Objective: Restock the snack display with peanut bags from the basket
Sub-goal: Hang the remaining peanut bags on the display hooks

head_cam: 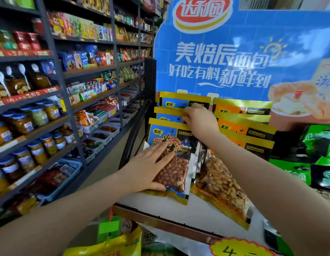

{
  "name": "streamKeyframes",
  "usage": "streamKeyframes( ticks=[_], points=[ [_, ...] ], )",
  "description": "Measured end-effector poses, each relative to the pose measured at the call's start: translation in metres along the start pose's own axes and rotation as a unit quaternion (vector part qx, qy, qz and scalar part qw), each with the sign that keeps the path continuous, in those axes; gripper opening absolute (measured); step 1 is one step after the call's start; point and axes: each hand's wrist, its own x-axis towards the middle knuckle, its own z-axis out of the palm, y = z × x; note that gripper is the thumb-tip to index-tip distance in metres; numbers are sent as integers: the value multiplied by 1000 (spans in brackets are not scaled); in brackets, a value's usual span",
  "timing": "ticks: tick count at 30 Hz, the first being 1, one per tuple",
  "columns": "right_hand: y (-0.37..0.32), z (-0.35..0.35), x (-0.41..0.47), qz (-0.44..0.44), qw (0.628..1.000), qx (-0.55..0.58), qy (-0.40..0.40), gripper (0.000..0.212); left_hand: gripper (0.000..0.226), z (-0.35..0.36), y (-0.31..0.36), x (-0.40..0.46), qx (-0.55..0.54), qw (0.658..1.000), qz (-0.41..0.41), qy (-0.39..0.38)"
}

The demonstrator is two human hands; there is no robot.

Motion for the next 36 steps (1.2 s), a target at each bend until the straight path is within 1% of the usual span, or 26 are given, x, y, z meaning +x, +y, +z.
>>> streamKeyframes(
  ticks=[2,4,6,7,9,13,15,18,19,21,22,23,24,25,27,28,29,30,31,32,33,34,35,36],
  points=[
    [3,1,4,2,999,-48,16,34,102,0,1,7,-9,1000,2,-8],
    [6,-1,10,-14,996,-65,66,43,104,-1,0,12,-14,1000,8,-13],
    [8,-6,18,-45,991,-63,107,43,104,-2,0,13,-15,1000,10,-19],
    [9,-7,23,-50,990,-73,109,41,104,-2,1,12,-16,1000,11,-20],
    [9,-10,31,-52,991,-83,94,38,104,-2,1,9,-21,1000,10,-10],
    [5,-11,42,-96,993,-26,65,19,104,-2,2,-1,-37,999,-6,24],
    [3,-10,44,-91,995,-26,34,23,104,-1,1,-4,-33,999,-4,31],
    [-4,-10,48,-91,991,-95,-6,27,102,-1,-2,-6,-1,999,-3,39],
    [-6,-10,49,-96,990,-95,-33,25,101,-1,-4,-6,9,999,-5,33],
    [-7,-11,49,-100,989,-39,-103,26,100,0,-5,-6,17,1000,-3,25],
    [-5,-12,48,-96,988,9,-122,27,99,0,-4,-6,19,1000,-1,22],
    [-4,-14,46,-84,987,59,-125,29,99,1,-4,-6,22,1000,0,20],
    [-2,-15,46,-75,986,94,-115,30,99,0,-4,-5,29,999,1,20],
    [-3,-14,47,-72,986,102,-106,30,99,0,-4,-4,38,999,2,27],
    [-8,-10,49,-81,992,42,-92,29,100,1,-5,-2,37,998,7,42],
    [-10,-9,48,-83,995,10,-62,29,101,1,-5,0,31,998,12,44],
    [-11,-10,46,-87,996,-20,0,29,102,2,-6,1,23,999,15,42],
    [-8,-12,41,-95,991,-46,81,29,104,3,-6,1,13,999,15,36],
    [-4,-14,34,-102,979,-68,166,26,105,5,-6,0,4,999,13,30],
    [2,-14,24,-111,962,-82,234,21,106,5,-6,-1,-2,1000,10,28],
    [9,-13,15,-127,959,-82,242,17,106,5,-5,-1,-3,999,7,32],
    [13,-11,6,-126,971,-65,195,18,106,5,-5,-1,-1,1000,2,31],
    [14,-6,-3,-104,988,-42,108,21,106,5,-5,-1,3,1000,-2,28],
    [13,0,-10,-79,996,-40,16,26,105,4,-5,-1,2,1000,-6,25]
  ],
)
